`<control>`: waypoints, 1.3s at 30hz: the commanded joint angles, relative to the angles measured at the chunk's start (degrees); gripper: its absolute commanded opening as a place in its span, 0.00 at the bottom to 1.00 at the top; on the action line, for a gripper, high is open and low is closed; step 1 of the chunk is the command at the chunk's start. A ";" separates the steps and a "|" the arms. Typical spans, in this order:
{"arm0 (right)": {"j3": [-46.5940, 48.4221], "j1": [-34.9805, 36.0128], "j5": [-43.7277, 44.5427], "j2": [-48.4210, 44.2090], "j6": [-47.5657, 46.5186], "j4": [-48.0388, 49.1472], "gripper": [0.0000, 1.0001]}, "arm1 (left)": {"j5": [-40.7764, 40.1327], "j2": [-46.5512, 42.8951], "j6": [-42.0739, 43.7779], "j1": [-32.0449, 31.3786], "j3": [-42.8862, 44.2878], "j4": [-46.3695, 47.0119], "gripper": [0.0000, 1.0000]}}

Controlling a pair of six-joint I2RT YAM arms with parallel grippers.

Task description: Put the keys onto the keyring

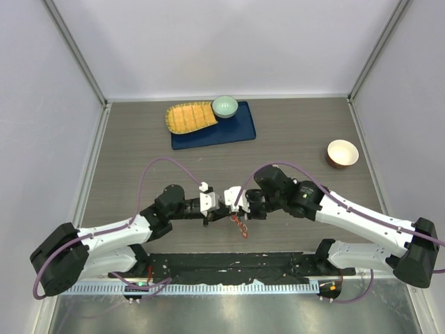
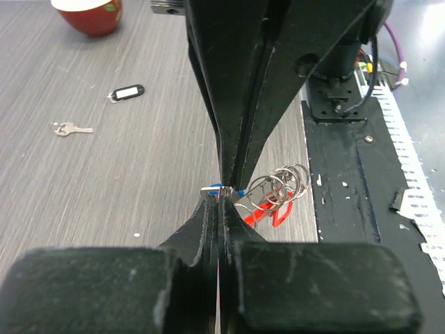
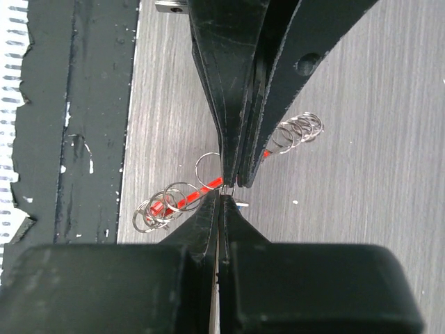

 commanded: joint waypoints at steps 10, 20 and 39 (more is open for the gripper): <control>-0.24 0.55 3.73 -0.56 1.34 5.13 0.01 | -13.68 -8.05 -8.52 -0.21 -2.89 3.39 0.00; -5.86 0.55 3.47 -1.88 5.82 14.52 0.01 | -17.29 -8.76 -12.83 -0.21 -10.10 19.22 0.00; -10.79 0.29 13.21 -5.73 23.83 23.68 0.36 | -18.78 7.24 -11.52 -0.21 -8.78 43.04 0.00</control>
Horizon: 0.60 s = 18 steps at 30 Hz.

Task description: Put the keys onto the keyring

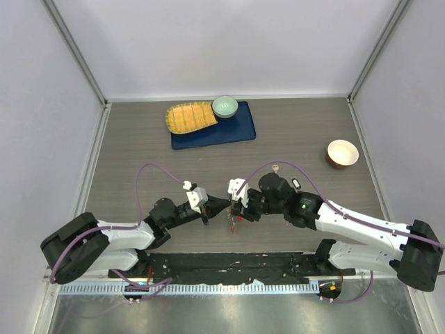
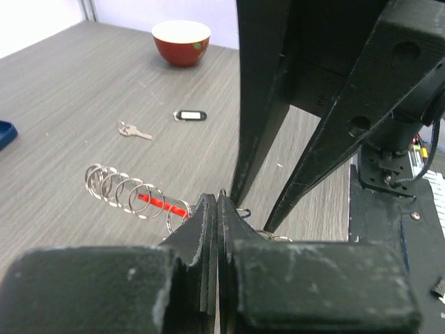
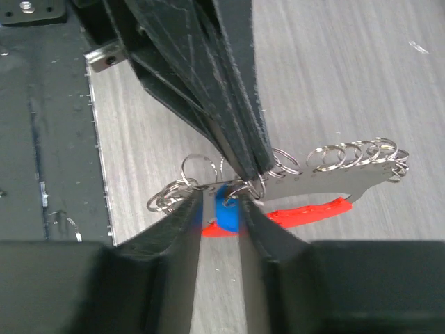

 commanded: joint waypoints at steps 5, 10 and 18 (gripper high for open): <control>4.32 -4.21 6.81 -6.19 12.15 0.07 0.52 | -1.69 1.25 2.72 0.12 2.58 13.74 0.00; 6.08 -17.29 -13.74 -6.11 15.66 0.15 0.53 | -1.34 1.61 2.81 0.03 3.11 14.71 0.00; 5.12 -24.17 -28.62 -0.66 17.86 7.53 0.50 | -0.20 1.70 3.16 0.12 3.99 14.97 0.00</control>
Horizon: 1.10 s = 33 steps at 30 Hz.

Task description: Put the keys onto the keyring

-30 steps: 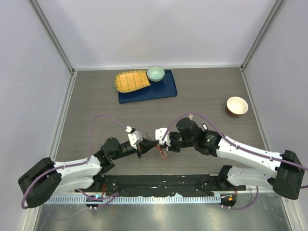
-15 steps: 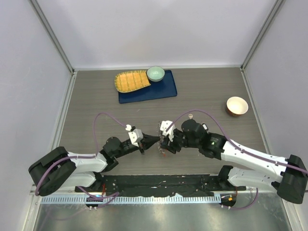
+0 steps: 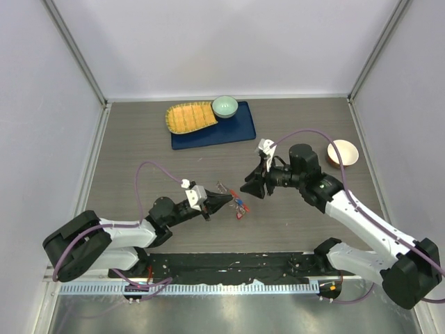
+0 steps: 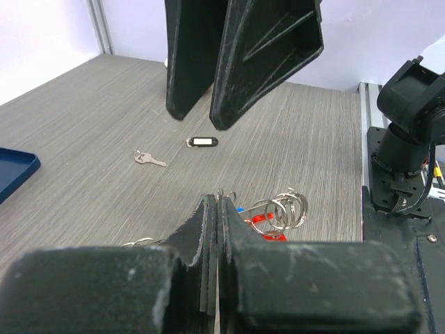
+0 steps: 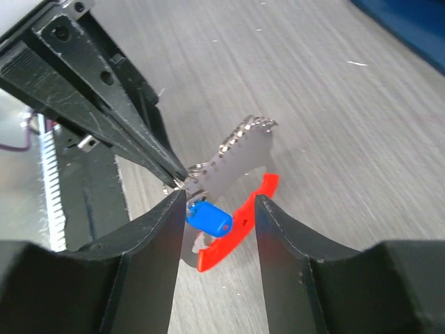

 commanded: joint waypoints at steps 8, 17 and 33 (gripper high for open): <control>-3.00 -0.43 -13.10 4.25 1.20 11.76 0.47 | 0.41 -0.78 1.56 0.09 2.92 9.84 0.00; -4.59 -0.43 -15.56 6.09 1.64 14.84 0.40 | 0.33 -2.18 0.77 0.09 3.19 9.84 0.00; -5.82 -0.43 -18.99 7.59 2.52 18.35 0.20 | 1.21 -3.15 -0.19 0.09 3.89 10.19 0.00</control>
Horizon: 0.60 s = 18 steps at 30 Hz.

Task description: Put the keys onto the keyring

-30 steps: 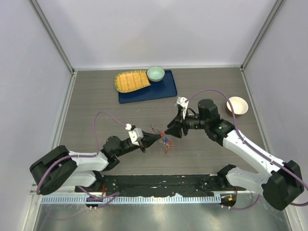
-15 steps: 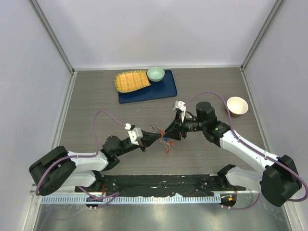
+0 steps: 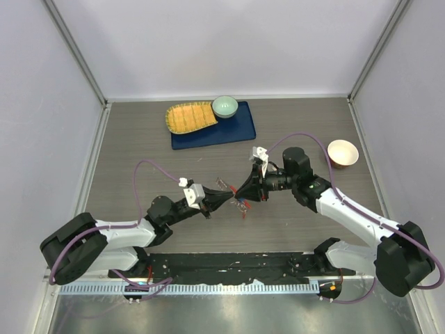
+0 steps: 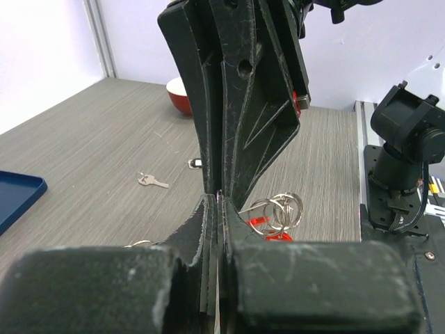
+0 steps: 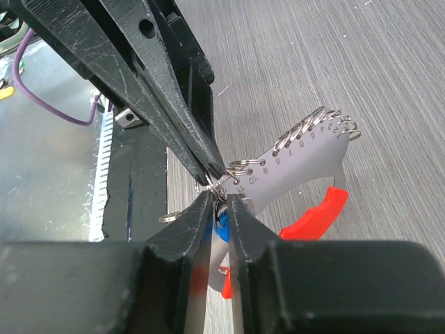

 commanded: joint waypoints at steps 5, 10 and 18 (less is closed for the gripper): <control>-0.56 -0.19 -1.96 -1.31 0.42 4.87 0.01 | 1.12 -0.28 -0.61 0.05 2.40 9.90 0.00; 2.07 -0.11 2.50 -2.98 -4.66 -4.22 0.01 | -0.90 -1.50 -0.79 0.05 1.00 6.32 0.28; 17.36 6.21 24.64 -1.32 -20.40 -32.98 0.01 | -5.54 -15.83 4.82 0.05 4.25 -30.86 0.67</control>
